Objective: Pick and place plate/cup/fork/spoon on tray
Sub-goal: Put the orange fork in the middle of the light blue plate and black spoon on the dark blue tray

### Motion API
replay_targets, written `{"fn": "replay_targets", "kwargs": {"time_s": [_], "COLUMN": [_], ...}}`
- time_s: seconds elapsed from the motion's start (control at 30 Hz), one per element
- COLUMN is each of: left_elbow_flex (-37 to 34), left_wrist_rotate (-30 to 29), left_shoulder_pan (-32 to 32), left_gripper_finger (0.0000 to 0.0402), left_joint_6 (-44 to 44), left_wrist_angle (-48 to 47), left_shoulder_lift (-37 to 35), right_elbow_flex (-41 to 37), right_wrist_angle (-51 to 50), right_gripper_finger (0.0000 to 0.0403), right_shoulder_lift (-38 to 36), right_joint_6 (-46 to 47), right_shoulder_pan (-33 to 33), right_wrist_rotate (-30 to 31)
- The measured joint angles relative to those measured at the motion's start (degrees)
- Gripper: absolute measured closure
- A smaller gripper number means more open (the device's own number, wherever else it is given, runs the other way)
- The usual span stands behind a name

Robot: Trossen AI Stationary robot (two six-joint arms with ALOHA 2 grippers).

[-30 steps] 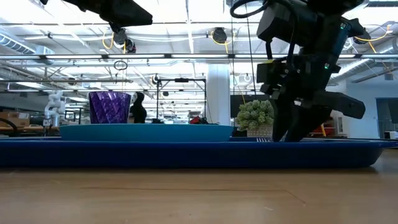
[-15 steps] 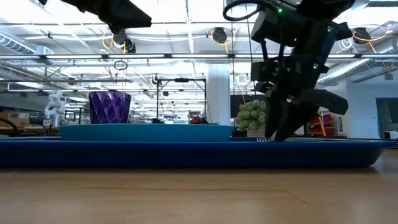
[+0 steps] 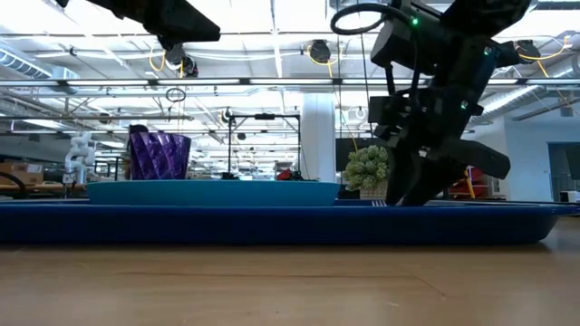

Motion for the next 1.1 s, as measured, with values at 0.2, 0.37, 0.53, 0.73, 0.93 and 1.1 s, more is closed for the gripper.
{"fn": "replay_targets", "kwargs": {"time_s": [0.2, 0.37, 0.53, 0.73, 0.93, 1.1], "left_elbow_flex": [0.0, 0.0, 0.0, 0.0, 0.0, 0.0], "left_wrist_rotate": [0.0, 0.0, 0.0, 0.0, 0.0, 0.0], "left_shoulder_pan": [0.0, 0.0, 0.0, 0.0, 0.0, 0.0], "left_gripper_finger": [0.0305, 0.0305, 0.0305, 0.0305, 0.0305, 0.0305], "left_joint_6": [-0.1, -0.1, -0.1, 0.0, 0.1, 0.1], "left_wrist_angle": [0.0, 0.0, 0.0, -0.1, -0.3, -0.5], "left_shoulder_lift": [0.0, 0.0, 0.0, 0.0, 0.0, 0.1], "right_elbow_flex": [0.0, 0.0, 0.0, 0.0, 0.0, 0.1], "right_wrist_angle": [2.3, 2.6, 2.6, 3.0, 4.5, 5.7], "right_gripper_finger": [0.0258, 0.0258, 0.0258, 0.0258, 0.0258, 0.0258], "right_shoulder_lift": [0.0, 0.0, 0.0, 0.0, 0.5, 2.1], "right_joint_6": [-1.0, -0.9, -0.6, -0.6, -0.2, -0.2], "right_shoulder_pan": [0.0, 0.0, 0.0, -0.1, -0.3, -1.0], "right_wrist_rotate": [0.0, 0.0, 0.0, 0.0, 0.0, 0.0]}}
